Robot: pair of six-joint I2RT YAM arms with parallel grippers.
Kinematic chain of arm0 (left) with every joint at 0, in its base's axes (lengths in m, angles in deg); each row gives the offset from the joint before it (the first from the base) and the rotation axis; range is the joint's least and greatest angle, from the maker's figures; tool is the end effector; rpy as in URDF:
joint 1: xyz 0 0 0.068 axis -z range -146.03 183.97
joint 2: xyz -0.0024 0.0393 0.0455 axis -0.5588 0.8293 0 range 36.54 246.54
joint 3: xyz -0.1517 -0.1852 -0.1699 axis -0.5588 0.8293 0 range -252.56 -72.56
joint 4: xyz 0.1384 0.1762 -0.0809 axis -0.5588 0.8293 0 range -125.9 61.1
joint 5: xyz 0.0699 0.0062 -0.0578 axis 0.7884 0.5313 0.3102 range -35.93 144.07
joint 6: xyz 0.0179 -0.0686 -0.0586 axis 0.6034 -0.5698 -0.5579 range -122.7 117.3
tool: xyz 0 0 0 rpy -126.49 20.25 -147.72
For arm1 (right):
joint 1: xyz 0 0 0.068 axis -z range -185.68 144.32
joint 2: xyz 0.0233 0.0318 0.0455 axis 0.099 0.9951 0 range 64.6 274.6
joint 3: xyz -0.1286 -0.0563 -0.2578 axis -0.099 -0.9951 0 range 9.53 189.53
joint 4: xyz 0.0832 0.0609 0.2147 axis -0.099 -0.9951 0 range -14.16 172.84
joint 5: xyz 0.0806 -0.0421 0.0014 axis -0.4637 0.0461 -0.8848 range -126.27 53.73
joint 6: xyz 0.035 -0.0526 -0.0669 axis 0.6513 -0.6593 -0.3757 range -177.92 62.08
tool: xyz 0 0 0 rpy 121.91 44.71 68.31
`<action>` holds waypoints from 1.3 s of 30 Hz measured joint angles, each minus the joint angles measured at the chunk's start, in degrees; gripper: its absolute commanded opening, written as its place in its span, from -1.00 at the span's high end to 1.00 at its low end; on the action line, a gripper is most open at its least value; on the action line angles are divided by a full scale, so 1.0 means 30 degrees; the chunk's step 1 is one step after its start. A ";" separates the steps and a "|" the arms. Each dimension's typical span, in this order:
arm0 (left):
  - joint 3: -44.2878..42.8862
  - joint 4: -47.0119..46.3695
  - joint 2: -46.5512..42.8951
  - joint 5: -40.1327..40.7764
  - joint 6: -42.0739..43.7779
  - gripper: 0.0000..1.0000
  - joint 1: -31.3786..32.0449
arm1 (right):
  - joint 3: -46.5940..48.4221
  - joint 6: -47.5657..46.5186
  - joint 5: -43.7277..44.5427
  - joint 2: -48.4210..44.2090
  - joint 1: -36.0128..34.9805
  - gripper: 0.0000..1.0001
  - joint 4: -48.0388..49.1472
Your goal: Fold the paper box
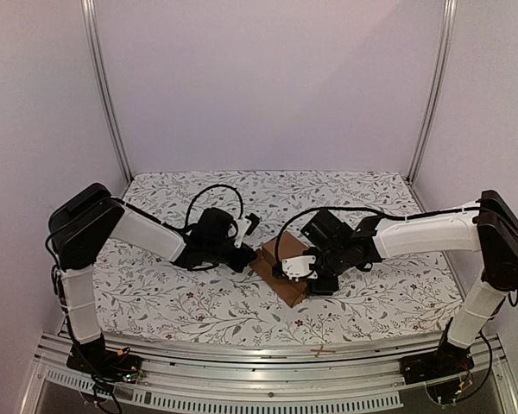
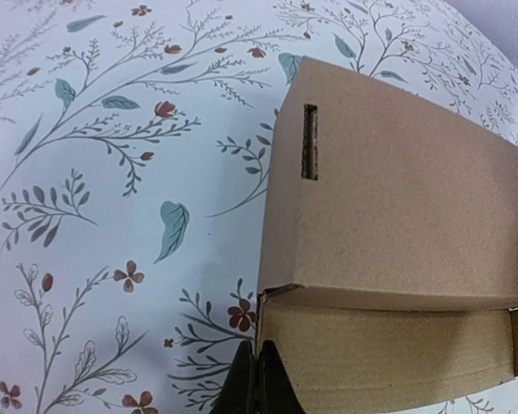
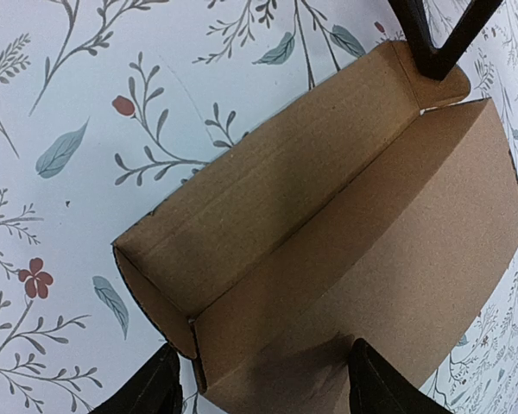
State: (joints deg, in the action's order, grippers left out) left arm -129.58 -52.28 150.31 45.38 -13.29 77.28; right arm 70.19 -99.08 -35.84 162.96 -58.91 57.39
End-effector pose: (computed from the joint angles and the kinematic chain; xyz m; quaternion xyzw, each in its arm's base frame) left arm 0.3002 -0.3002 0.1227 0.2854 0.8595 -0.2509 0.3418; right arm 0.2057 0.2744 0.1691 -0.7130 0.6616 0.0208 0.2312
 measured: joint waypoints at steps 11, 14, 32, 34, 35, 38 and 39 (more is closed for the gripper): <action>0.1581 -0.2164 -0.0335 0.0940 0.0590 1.00 0.0342 | 0.0226 0.0168 -0.0015 0.0175 -0.0007 -0.27 -0.0080; 0.1916 -0.2499 -0.0474 0.1144 0.0750 1.00 0.0423 | 0.0277 0.0160 -0.0015 0.0233 -0.0007 -0.27 -0.0073; 0.2062 -0.2543 -0.0605 0.2011 0.1676 1.00 0.0831 | 0.0299 0.0066 -0.0036 0.0255 -0.0007 -0.27 -0.0087; 0.1945 -0.2324 -0.0605 0.2120 0.1756 1.00 0.0882 | 0.0328 0.0066 -0.0029 0.0277 -0.0007 -0.26 -0.0109; 0.1872 -0.2200 -0.0605 0.2193 0.1843 1.00 0.0911 | 0.0364 0.0058 -0.0029 0.0291 -0.0007 -0.26 -0.0153; 0.1610 -0.1734 -0.0605 0.2557 0.2149 1.00 0.1078 | 0.0444 0.0066 -0.0029 0.0342 0.0000 -0.26 -0.0240; 0.1530 -0.1625 -0.0605 0.2667 0.2200 1.00 0.1137 | 0.0466 0.0066 -0.0029 0.0342 0.0000 -0.26 -0.0284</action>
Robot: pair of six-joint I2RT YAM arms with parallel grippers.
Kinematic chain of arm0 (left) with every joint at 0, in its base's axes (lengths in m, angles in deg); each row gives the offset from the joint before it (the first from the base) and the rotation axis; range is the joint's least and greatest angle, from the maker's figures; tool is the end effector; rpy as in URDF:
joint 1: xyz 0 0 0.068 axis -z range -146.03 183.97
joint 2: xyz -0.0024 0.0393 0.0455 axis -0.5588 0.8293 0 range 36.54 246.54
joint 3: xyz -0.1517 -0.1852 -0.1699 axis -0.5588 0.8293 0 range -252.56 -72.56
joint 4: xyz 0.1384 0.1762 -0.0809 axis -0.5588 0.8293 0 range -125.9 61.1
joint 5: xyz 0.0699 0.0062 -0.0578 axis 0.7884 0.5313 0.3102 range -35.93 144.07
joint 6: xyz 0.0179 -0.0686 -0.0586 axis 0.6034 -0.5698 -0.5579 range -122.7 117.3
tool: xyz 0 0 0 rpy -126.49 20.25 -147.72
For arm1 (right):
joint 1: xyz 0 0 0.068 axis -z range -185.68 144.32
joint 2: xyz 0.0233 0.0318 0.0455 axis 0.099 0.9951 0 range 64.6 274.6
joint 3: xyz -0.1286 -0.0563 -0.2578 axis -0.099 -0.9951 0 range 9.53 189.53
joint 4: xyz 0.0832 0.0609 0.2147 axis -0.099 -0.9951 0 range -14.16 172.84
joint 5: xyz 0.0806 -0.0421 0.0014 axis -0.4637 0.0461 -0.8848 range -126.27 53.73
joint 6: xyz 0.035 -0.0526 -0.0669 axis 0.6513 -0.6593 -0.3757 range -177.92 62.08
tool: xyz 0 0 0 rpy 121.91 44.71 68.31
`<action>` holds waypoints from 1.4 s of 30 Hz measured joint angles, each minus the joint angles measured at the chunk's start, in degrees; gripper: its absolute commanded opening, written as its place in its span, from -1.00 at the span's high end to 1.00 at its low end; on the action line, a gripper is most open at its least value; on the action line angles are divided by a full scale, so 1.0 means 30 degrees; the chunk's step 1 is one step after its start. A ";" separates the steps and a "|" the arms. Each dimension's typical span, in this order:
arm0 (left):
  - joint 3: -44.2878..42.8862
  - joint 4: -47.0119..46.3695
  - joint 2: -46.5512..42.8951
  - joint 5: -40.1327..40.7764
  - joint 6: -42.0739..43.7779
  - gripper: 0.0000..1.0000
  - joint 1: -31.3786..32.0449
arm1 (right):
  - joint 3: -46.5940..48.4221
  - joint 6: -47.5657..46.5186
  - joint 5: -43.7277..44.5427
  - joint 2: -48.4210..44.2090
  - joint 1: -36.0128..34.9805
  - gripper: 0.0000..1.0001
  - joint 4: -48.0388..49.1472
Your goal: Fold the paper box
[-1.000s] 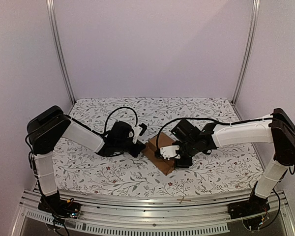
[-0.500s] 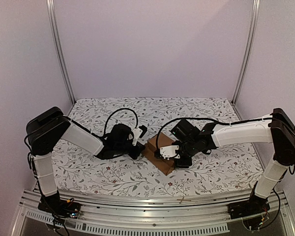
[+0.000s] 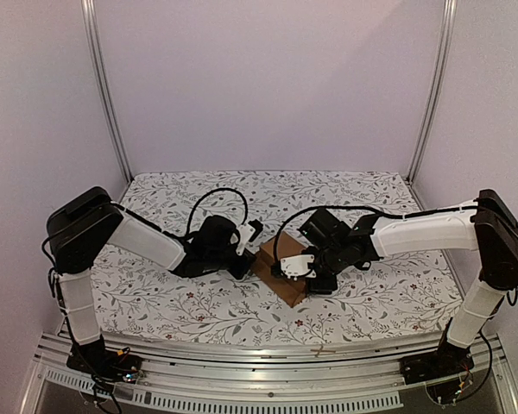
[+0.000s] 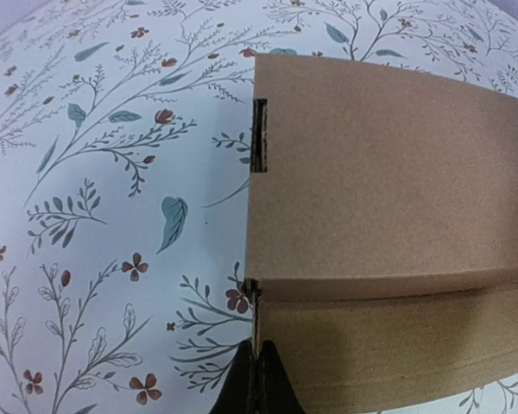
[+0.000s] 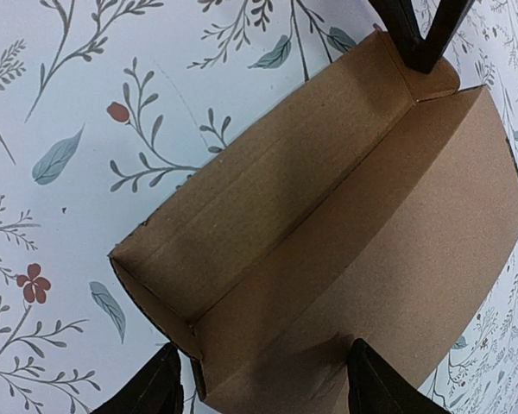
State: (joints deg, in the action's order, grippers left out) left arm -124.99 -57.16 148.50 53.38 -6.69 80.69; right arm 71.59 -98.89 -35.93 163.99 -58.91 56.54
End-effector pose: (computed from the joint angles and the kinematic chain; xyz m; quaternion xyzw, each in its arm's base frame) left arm 0.2823 -0.3013 0.1219 0.3303 0.8371 -0.1916 0.3918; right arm 0.2083 0.2781 0.1691 -0.7128 0.6633 0.0215 0.2270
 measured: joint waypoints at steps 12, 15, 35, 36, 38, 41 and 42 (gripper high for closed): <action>-0.1188 0.2033 0.0007 0.0444 -0.0197 1.00 0.0168 | 0.0073 -0.0175 0.0022 0.0036 0.0007 -0.23 -0.0131; -0.1705 0.2907 0.0007 0.0408 -0.0641 1.00 0.0160 | 0.0073 -0.0240 0.0051 0.0036 0.0015 -0.21 -0.0146; -0.2528 0.4481 0.0007 0.0401 -0.0896 1.00 0.0189 | 0.0379 -0.0219 0.0109 0.0197 0.0015 -0.17 -0.0510; -0.2674 0.4699 0.0007 0.0423 -0.0874 1.00 0.0197 | 0.0379 -0.0226 0.0117 0.0197 0.0015 -0.17 -0.0517; -0.2987 0.5246 0.0007 0.0466 -0.0831 1.00 0.0219 | 0.0408 -0.0226 0.0117 0.0197 0.0015 -0.15 -0.0532; -0.3330 0.5872 0.0007 0.0503 -0.0845 1.00 0.0233 | 0.0466 -0.0189 0.0131 0.0240 0.0015 -0.11 -0.0576; -0.3475 0.6135 0.0007 0.0510 -0.0874 1.00 0.0240 | 0.0495 -0.0131 0.0138 0.0255 0.0015 -0.10 -0.0583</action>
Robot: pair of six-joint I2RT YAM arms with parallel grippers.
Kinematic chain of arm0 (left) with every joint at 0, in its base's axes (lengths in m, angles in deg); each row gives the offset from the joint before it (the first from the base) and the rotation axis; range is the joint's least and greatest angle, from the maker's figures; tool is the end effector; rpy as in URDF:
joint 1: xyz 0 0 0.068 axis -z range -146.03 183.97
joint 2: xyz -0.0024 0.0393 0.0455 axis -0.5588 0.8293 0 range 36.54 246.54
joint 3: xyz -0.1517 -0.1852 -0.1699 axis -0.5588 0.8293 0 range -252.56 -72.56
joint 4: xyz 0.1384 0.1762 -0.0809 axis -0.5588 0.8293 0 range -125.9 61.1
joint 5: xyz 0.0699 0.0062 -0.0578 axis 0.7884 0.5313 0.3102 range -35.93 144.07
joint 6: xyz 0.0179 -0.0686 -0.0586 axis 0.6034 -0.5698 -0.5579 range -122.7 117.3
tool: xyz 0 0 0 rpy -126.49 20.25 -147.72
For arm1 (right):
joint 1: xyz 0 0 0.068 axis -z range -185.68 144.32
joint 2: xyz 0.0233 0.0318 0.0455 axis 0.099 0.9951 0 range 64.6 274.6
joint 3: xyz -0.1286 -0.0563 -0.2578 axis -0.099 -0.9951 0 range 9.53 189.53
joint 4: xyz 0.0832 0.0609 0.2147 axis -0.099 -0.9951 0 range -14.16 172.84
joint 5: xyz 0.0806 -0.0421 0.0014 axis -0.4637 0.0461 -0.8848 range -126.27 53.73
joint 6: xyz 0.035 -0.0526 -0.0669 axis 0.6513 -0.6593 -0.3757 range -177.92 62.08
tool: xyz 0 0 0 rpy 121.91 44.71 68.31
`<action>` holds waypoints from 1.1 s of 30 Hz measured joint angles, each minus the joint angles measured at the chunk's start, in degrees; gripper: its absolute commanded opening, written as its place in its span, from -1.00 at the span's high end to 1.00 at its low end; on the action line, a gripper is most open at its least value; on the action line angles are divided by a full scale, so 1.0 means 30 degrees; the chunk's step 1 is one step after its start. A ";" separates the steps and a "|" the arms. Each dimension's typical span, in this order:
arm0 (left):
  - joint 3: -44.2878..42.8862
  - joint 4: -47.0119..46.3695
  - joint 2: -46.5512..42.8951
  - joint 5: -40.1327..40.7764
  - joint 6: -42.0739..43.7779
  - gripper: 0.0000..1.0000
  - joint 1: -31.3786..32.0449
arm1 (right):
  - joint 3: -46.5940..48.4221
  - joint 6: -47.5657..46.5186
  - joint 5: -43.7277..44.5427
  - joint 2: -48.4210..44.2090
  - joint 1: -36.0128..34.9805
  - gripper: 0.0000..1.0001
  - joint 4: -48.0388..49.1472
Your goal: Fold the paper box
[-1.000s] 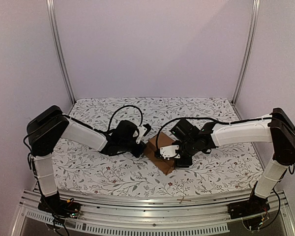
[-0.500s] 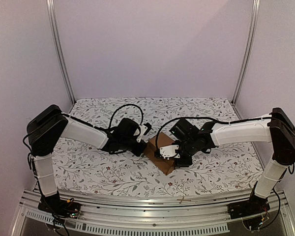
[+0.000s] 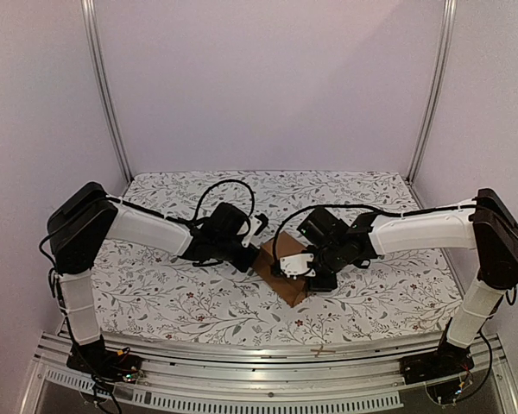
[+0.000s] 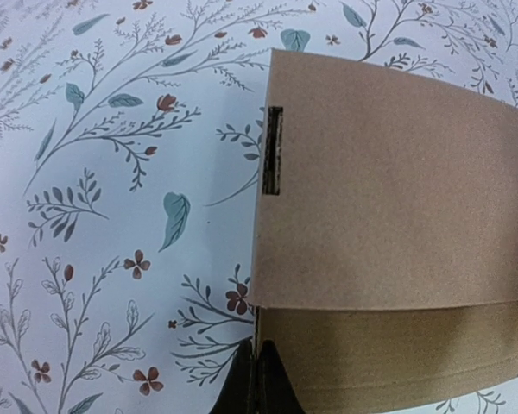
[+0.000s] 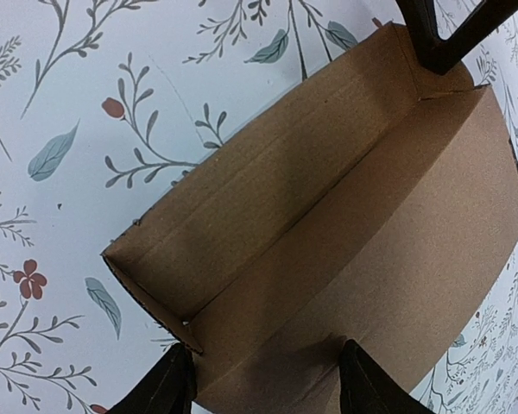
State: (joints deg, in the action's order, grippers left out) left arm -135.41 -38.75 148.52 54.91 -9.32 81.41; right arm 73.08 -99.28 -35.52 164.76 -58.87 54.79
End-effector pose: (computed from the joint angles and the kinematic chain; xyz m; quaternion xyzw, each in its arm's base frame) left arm 0.2878 -0.3117 0.1378 0.3211 0.8708 -0.1630 0.3347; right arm 0.2103 0.2794 0.1699 -0.7158 0.6630 0.0163 0.2188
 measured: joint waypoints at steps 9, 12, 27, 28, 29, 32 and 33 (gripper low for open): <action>-0.1107 0.1800 0.0015 -0.0007 -0.0197 1.00 0.0015 | 0.0335 0.0328 0.0015 0.0189 0.0015 -0.16 -0.0350; -0.1413 0.2237 0.0095 -0.0007 -0.0197 1.00 0.0015 | 0.0335 0.0197 -0.0109 0.0182 0.0022 -0.18 -0.0437; -0.2157 0.3242 0.0474 -0.0153 -0.0138 1.00 0.0015 | 0.0058 -0.1253 -0.0364 -0.0007 0.0073 -0.24 -0.0481; -0.2171 0.3279 0.0474 -0.0182 -0.0087 1.00 0.0015 | 0.0022 -0.1370 -0.0430 -0.0029 0.0095 -0.25 -0.0488; -0.2171 0.3300 0.0474 -0.0197 -0.0058 1.00 0.0015 | 0.0007 -0.1479 -0.0459 -0.0044 0.0109 -0.25 -0.0488; -0.2171 0.3293 0.0474 -0.0240 0.0022 1.00 0.0007 | -0.0051 -0.1785 -0.0510 -0.0095 0.0124 -0.25 -0.0488; -0.2171 0.3293 0.0474 -0.0277 0.0044 1.00 0.0007 | -0.0066 -0.1836 -0.0539 -0.0109 0.0124 -0.25 -0.0503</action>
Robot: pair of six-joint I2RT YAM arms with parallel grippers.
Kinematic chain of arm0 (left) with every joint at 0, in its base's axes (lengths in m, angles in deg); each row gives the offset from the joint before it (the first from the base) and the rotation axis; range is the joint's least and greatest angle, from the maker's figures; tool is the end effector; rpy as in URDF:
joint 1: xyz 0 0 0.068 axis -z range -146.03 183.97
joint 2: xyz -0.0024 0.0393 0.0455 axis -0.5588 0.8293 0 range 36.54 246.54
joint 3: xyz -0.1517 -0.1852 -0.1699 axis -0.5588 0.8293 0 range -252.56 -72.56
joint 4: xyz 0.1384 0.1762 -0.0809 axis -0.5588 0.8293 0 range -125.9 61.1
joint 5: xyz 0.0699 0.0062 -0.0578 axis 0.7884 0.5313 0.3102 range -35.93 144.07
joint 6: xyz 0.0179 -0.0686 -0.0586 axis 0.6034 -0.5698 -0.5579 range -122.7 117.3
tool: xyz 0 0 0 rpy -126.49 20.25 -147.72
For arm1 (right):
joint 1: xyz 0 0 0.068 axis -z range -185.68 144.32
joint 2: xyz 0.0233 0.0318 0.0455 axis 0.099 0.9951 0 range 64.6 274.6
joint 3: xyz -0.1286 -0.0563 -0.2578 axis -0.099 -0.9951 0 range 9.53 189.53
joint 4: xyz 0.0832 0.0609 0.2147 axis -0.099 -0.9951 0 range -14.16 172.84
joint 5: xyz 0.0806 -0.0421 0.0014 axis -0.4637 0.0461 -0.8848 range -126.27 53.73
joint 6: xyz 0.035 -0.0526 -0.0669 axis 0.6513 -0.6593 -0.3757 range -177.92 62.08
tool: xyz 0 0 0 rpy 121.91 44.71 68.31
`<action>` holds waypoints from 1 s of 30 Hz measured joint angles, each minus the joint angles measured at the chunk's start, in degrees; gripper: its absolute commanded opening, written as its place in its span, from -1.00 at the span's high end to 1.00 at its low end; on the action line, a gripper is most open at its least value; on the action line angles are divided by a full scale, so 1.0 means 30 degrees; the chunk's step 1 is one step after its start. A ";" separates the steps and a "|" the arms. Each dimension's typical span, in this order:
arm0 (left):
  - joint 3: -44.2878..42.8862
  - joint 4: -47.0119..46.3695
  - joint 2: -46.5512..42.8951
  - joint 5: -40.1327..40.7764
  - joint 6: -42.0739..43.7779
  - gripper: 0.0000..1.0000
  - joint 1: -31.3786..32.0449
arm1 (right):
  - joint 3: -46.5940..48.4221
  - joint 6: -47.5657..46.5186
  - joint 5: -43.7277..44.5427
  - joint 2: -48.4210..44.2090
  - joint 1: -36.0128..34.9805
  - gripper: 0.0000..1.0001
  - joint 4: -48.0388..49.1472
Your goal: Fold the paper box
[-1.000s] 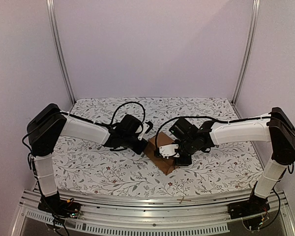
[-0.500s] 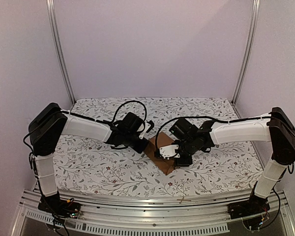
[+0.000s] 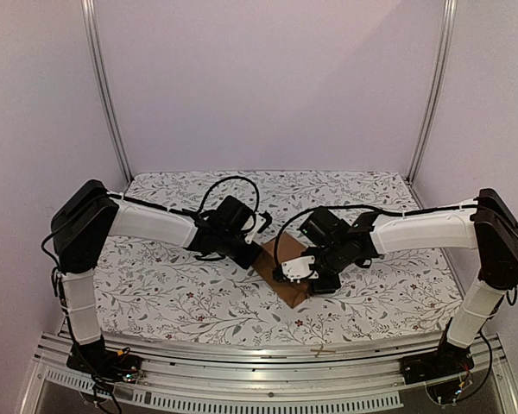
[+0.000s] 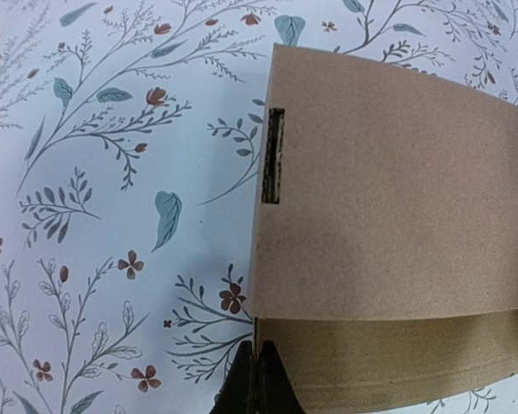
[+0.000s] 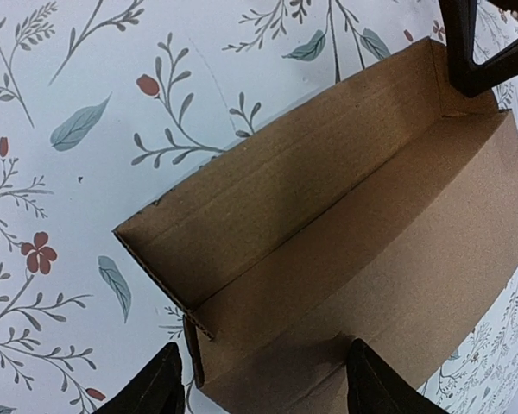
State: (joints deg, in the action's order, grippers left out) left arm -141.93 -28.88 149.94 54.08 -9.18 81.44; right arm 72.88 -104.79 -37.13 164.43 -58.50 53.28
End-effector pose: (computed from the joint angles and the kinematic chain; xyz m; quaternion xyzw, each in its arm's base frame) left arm 0.2917 -0.3181 0.1438 0.3301 0.8832 -0.1511 0.2971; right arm 0.2074 0.2756 0.1690 -0.7487 0.6296 0.0181 0.2068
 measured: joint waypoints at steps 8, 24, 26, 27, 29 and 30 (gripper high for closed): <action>0.0357 -0.0692 0.0029 -0.0095 0.0007 1.00 -0.0066 | -0.0036 -0.0605 -0.0408 -0.0058 0.0007 -0.35 -0.0219; 0.0612 -0.1851 0.0240 -0.0947 0.0000 1.00 -0.0525 | -0.0102 -0.1078 -0.0466 -0.0109 0.0007 -0.34 -0.0291; 0.0612 -0.2055 0.0335 -0.1202 0.0015 1.00 -0.0627 | -0.0102 -0.1086 -0.0459 -0.0109 0.0007 -0.33 -0.0291; 0.0612 -0.2120 0.0372 -0.1304 0.0044 1.00 -0.0663 | -0.0095 -0.1086 -0.0459 -0.0109 0.0007 -0.33 -0.0291; 0.0605 -0.2259 0.0444 -0.1523 0.0160 1.00 -0.0721 | -0.0087 -0.1093 -0.0437 -0.0109 0.0007 -0.32 -0.0313; 0.0590 -0.2280 0.0466 -0.1574 0.0182 1.00 -0.0736 | -0.0080 -0.1093 -0.0423 -0.0109 0.0007 -0.32 -0.0321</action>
State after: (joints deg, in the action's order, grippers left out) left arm -140.16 -35.72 151.34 49.36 -8.64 79.23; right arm 72.64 -108.07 -38.40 164.10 -58.48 52.32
